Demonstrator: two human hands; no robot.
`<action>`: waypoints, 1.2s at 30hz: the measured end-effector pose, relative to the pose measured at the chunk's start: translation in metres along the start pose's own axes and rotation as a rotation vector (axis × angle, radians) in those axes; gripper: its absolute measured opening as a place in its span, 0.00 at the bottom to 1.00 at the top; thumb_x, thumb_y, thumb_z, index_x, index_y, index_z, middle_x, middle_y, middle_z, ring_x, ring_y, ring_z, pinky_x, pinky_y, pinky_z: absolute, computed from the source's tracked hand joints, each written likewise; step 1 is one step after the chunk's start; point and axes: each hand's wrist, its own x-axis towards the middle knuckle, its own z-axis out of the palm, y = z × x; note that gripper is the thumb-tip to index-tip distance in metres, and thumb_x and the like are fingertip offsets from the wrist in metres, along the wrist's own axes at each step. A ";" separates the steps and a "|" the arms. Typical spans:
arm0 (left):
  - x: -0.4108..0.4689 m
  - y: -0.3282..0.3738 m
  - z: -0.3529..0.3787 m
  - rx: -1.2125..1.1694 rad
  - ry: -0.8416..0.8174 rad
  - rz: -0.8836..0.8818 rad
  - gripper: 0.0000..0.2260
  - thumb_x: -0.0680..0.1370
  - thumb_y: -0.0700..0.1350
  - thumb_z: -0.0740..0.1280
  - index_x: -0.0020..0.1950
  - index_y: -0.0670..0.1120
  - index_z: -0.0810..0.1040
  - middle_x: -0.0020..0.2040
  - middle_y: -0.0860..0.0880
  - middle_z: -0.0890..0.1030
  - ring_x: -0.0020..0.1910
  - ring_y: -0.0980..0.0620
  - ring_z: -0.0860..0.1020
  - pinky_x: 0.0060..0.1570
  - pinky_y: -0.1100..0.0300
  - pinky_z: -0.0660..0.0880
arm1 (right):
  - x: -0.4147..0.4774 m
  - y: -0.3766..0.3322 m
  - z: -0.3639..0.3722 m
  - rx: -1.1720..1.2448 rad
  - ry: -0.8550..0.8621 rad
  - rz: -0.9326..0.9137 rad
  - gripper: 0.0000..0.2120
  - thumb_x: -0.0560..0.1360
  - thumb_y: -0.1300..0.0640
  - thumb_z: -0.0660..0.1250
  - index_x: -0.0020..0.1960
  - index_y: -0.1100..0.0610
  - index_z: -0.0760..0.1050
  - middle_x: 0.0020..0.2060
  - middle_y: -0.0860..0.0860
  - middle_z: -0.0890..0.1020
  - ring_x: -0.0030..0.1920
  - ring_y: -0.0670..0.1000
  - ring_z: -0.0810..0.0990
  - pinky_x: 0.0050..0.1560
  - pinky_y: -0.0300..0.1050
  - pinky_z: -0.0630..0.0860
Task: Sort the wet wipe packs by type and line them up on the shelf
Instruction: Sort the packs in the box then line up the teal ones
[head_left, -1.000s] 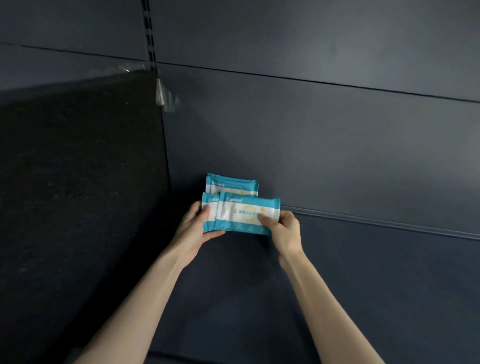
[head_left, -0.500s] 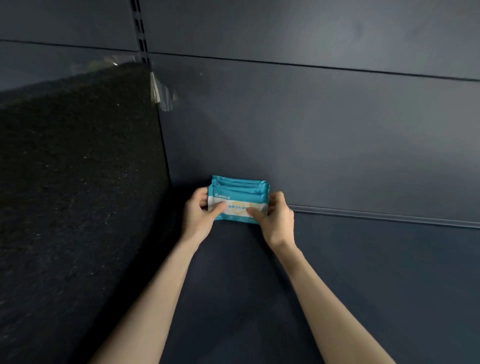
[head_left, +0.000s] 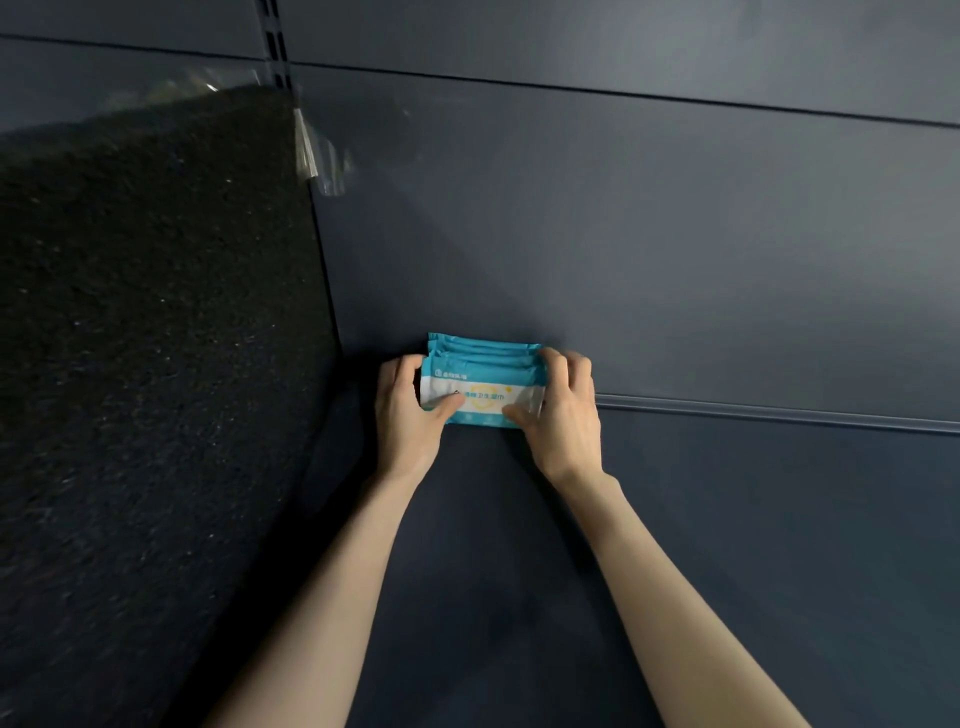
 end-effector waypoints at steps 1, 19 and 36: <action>0.000 0.000 0.001 -0.012 -0.014 -0.012 0.20 0.67 0.40 0.77 0.54 0.45 0.73 0.54 0.48 0.76 0.53 0.48 0.77 0.52 0.46 0.76 | 0.000 0.000 0.000 -0.012 -0.005 -0.005 0.33 0.71 0.58 0.71 0.72 0.54 0.60 0.66 0.52 0.65 0.65 0.54 0.67 0.55 0.51 0.74; -0.020 0.050 -0.023 0.213 -0.042 0.190 0.24 0.73 0.42 0.72 0.68 0.39 0.70 0.63 0.41 0.75 0.63 0.41 0.72 0.62 0.47 0.69 | -0.021 -0.011 -0.052 -0.152 0.049 -0.053 0.21 0.78 0.51 0.64 0.69 0.55 0.68 0.66 0.52 0.70 0.62 0.56 0.68 0.57 0.50 0.70; -0.261 0.172 0.029 0.091 -0.616 0.590 0.19 0.77 0.56 0.58 0.59 0.46 0.78 0.55 0.53 0.79 0.55 0.53 0.74 0.55 0.53 0.73 | -0.309 0.084 -0.212 -0.258 0.396 0.228 0.12 0.76 0.52 0.64 0.56 0.55 0.78 0.56 0.49 0.79 0.55 0.52 0.76 0.52 0.46 0.76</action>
